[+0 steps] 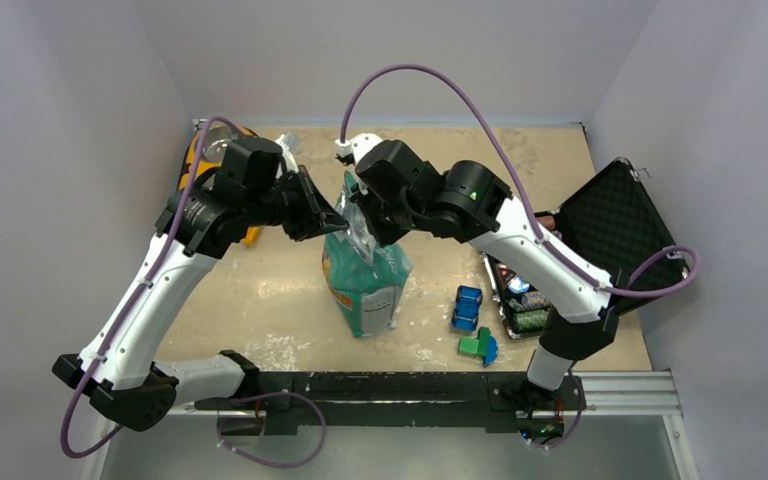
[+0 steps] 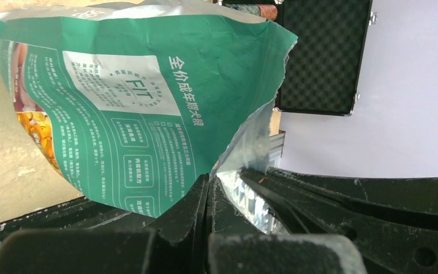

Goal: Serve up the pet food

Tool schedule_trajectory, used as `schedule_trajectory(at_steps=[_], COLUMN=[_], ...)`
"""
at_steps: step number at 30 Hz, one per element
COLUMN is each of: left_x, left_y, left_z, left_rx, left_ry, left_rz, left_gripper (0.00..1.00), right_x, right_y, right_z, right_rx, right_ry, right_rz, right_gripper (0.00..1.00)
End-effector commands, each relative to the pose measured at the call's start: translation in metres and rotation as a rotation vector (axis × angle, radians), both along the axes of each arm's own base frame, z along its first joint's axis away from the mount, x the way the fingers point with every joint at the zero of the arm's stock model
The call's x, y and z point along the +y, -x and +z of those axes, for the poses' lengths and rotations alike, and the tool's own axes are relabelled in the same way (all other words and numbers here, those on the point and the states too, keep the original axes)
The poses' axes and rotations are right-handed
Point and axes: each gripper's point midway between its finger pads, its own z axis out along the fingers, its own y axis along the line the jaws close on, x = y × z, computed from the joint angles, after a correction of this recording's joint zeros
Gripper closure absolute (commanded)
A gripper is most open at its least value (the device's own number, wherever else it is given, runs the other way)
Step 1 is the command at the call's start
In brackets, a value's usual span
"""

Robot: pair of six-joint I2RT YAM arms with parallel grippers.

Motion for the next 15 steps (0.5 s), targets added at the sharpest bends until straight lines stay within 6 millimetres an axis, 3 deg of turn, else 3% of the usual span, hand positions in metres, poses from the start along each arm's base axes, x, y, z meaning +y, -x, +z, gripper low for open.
schedule_trajectory(at_steps=[1, 4, 10, 15], left_x=[0.021, 0.033, 0.014, 0.003], left_y=[0.005, 0.010, 0.007, 0.000], left_z=[-0.003, -0.006, 0.020, 0.031], left_rx=[0.030, 0.041, -0.060, -0.083], left_ry=[-0.109, -0.162, -0.046, -0.021], left_rz=[0.051, 0.068, -0.008, -0.045], left_gripper=[1.00, 1.00, 1.00, 1.00], right_x=[-0.051, -0.062, -0.020, -0.005], right_y=[-0.027, -0.033, -0.008, 0.000], right_z=[0.020, 0.030, 0.033, 0.048], right_rx=[-0.165, -0.217, -0.125, -0.109], right_ry=[0.097, 0.083, -0.094, -0.168], right_rz=[-0.194, -0.232, -0.027, 0.044], right_gripper=[1.00, 1.00, 1.00, 1.00])
